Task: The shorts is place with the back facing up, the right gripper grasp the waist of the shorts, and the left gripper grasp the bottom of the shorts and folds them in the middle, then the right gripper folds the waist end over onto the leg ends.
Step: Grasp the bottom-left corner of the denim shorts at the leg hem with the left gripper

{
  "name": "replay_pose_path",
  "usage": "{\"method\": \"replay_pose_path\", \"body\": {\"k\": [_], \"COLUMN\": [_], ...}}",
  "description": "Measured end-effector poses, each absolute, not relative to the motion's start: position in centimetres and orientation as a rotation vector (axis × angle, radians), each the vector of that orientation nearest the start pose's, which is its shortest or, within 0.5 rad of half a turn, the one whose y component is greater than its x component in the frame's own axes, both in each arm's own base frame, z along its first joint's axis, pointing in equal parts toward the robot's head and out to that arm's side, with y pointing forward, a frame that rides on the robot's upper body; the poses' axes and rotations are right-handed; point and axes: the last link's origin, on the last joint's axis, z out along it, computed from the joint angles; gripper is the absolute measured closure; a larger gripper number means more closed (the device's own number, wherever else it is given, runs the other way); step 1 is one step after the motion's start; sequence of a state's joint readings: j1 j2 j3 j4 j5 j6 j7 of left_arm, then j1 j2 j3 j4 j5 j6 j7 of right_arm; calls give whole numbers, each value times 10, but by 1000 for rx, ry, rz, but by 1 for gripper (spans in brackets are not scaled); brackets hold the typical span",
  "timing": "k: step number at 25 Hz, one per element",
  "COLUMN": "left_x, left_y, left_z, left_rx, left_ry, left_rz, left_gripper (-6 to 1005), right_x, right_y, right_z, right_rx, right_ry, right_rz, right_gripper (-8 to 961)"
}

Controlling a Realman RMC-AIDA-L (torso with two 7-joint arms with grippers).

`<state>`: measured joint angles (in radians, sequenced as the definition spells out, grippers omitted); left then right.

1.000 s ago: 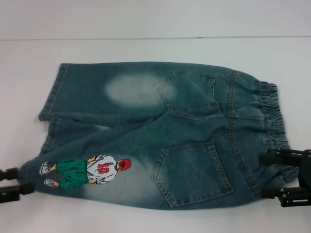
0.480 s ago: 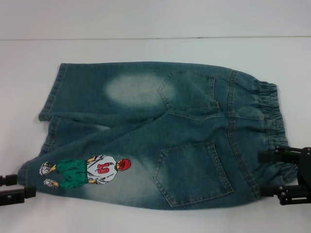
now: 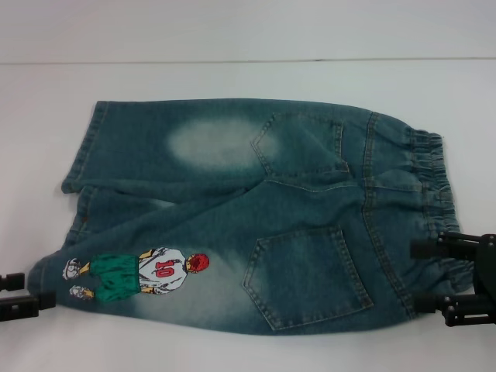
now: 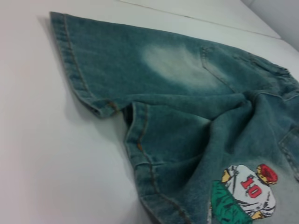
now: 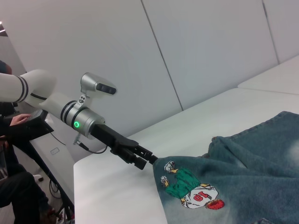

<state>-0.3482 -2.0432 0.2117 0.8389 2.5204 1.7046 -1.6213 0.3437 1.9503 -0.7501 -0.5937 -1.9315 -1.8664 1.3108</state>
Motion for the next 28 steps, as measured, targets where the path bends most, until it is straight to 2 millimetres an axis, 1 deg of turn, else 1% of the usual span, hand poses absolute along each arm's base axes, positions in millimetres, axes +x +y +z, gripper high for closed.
{"method": "replay_pose_path", "body": {"k": [4, 12, 16, 28], "left_x": [-381, -375, -377, -378], "left_y": [240, 246, 248, 248], "left_z": [66, 61, 60, 59], "left_rx": [-2392, -2401, -2391, -2381], "left_ry": [-1335, -1372, -1375, -1366], "left_rz": [-348, -376, -363, -356], "left_gripper": [86, 88, 89, 571], "right_x": [308, 308, 308, 309], "right_y": [249, 250, 250, 251], "right_z": [39, 39, 39, 41], "right_rx": [-2861, -2858, -2855, -2836], "right_ry": [695, 691, 690, 693], "right_rz": [835, 839, 841, 849], "right_gripper": [59, 59, 59, 59]}}
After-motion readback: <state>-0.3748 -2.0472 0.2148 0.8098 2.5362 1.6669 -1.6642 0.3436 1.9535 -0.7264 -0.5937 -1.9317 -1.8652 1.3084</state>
